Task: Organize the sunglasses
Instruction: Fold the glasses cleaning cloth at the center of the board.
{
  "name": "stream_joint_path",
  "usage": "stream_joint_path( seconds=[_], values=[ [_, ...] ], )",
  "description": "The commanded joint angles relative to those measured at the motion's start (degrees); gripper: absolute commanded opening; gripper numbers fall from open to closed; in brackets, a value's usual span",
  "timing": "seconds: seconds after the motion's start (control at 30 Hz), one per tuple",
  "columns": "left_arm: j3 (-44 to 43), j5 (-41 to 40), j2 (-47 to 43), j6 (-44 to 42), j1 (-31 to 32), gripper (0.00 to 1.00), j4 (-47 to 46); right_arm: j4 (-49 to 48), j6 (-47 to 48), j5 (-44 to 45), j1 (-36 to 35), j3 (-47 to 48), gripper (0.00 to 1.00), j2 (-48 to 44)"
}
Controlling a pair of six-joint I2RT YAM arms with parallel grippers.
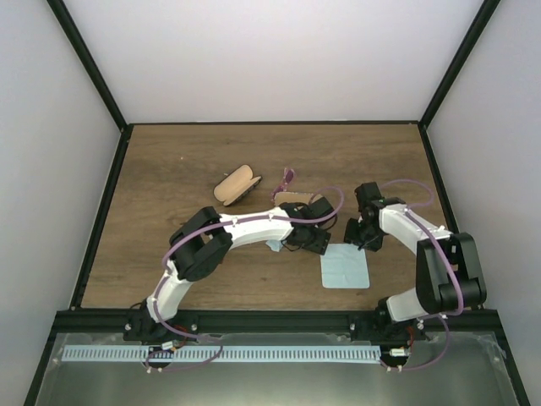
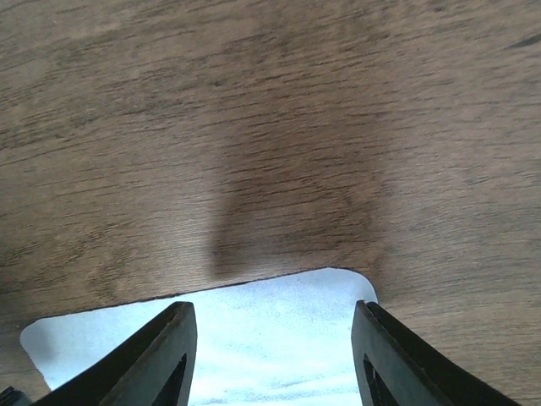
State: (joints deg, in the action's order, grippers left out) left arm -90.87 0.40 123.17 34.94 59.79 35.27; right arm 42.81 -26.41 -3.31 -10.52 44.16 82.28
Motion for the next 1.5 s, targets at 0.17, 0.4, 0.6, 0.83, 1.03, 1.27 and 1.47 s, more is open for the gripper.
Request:
stream_joint_path(
  seconds=[0.17,0.4,0.6,0.83,1.03,1.27,1.47],
  values=[
    [1.9,0.69,-1.65,0.83,0.6,0.73,0.64,0.48,-0.75,2.0,0.5,-0.05,0.52,1.84],
    [3.17,0.74,-2.41,0.7,0.66,0.73,0.1,0.35,-1.28,3.08,1.13,0.14,0.56,2.38],
    [3.16,0.91,-2.38,0.46,0.62,0.74,-0.14,-0.47,-1.02,2.66,3.05,0.13,0.57,1.92],
    [3.2,0.79,-2.31,0.31,0.62,0.74,-0.19,-1.07,-0.82,2.05,3.05,0.15,0.52,4.4],
    [3.24,0.6,-2.22,0.65,0.52,0.73,-0.28,-1.37,-0.22,0.65,3.05,-0.13,0.32,4.91],
    [3.83,-0.11,-2.35,1.01,0.53,0.74,-0.09,-1.47,-0.06,0.17,2.97,-0.22,0.1,5.17],
    [3.95,-0.13,-2.57,1.1,0.57,0.74,-0.17,-1.49,0.02,0.04,2.97,-0.13,0.03,5.07]
  ],
)
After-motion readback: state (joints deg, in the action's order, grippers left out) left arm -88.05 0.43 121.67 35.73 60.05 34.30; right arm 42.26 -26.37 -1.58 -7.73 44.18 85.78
